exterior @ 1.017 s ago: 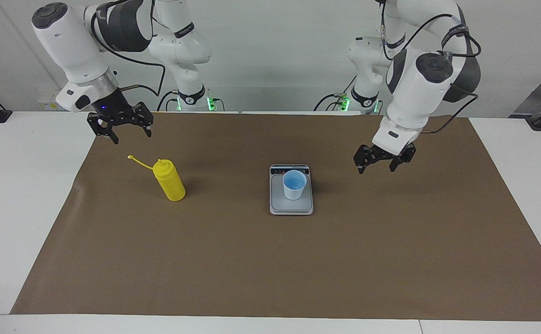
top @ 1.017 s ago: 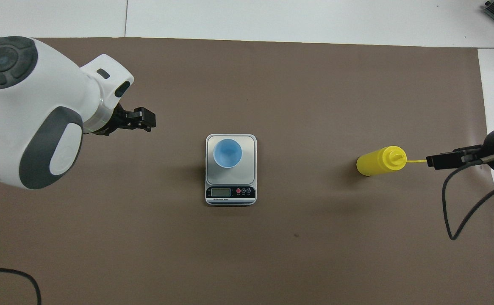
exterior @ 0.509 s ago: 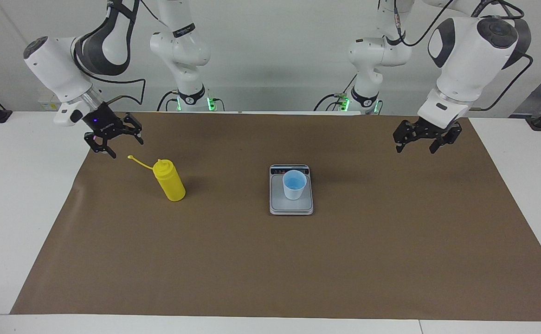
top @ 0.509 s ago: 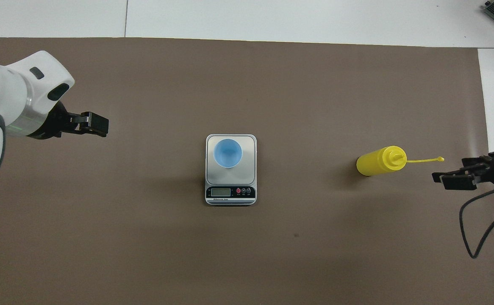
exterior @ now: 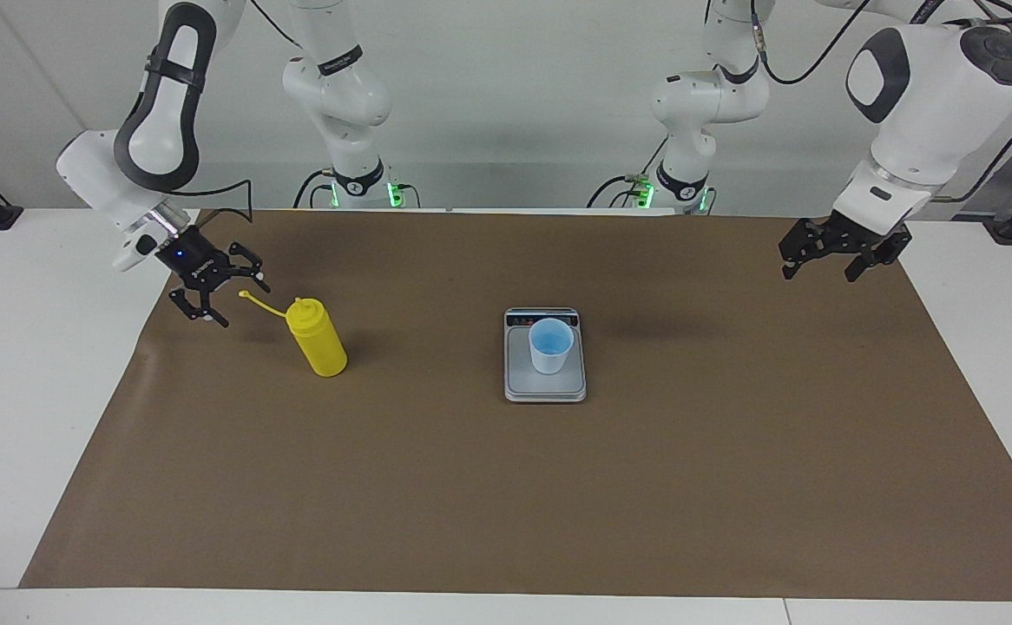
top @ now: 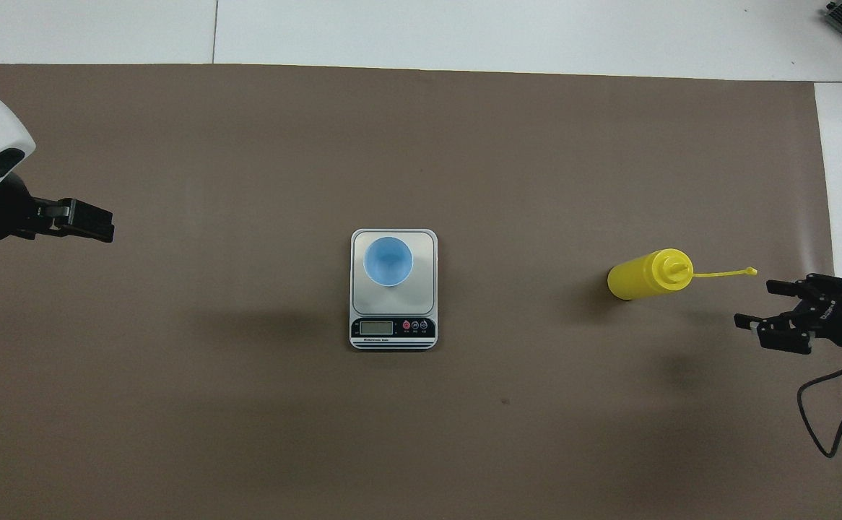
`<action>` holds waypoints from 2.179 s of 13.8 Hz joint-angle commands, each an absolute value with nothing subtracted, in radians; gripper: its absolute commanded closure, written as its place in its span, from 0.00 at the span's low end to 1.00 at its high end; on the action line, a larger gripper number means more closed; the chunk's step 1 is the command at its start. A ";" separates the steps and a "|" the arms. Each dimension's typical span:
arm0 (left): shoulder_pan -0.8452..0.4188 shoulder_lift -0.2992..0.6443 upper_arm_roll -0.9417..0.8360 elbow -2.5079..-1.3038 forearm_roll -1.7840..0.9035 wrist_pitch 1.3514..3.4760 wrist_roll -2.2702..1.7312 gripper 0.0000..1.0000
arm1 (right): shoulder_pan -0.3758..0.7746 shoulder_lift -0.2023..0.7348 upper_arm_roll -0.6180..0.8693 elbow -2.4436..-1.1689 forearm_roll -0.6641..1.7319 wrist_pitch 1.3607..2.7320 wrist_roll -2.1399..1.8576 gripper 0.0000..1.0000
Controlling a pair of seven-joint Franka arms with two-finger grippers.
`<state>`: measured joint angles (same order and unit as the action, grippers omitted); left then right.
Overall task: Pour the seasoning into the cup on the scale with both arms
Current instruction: 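Move the right gripper to the yellow bottle and grasp its body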
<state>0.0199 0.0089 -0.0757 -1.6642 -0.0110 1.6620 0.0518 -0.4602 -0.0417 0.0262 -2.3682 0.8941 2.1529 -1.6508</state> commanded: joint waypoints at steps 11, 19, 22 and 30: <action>0.029 0.003 -0.092 -1.532 -0.040 1.503 -0.014 0.00 | -0.393 0.015 0.037 -2.437 1.235 2.129 -2.017 0.00; 0.028 0.000 -0.095 -1.523 0.002 1.488 0.046 0.00 | -0.368 0.084 0.038 -2.441 1.379 2.102 -2.157 0.00; 0.023 -0.014 -0.095 -1.552 0.002 1.497 0.049 0.00 | -0.358 0.116 0.040 -2.434 1.437 2.082 -2.180 0.00; 0.029 -0.023 -0.094 -1.566 0.002 1.499 0.043 0.00 | -0.334 0.189 0.040 -2.385 1.517 2.074 -2.272 0.00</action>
<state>0.0197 0.0075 -0.0907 -1.5345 -0.0136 1.4987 0.0306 -0.3330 0.1691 0.0367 -2.4139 1.4916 2.0855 -2.2500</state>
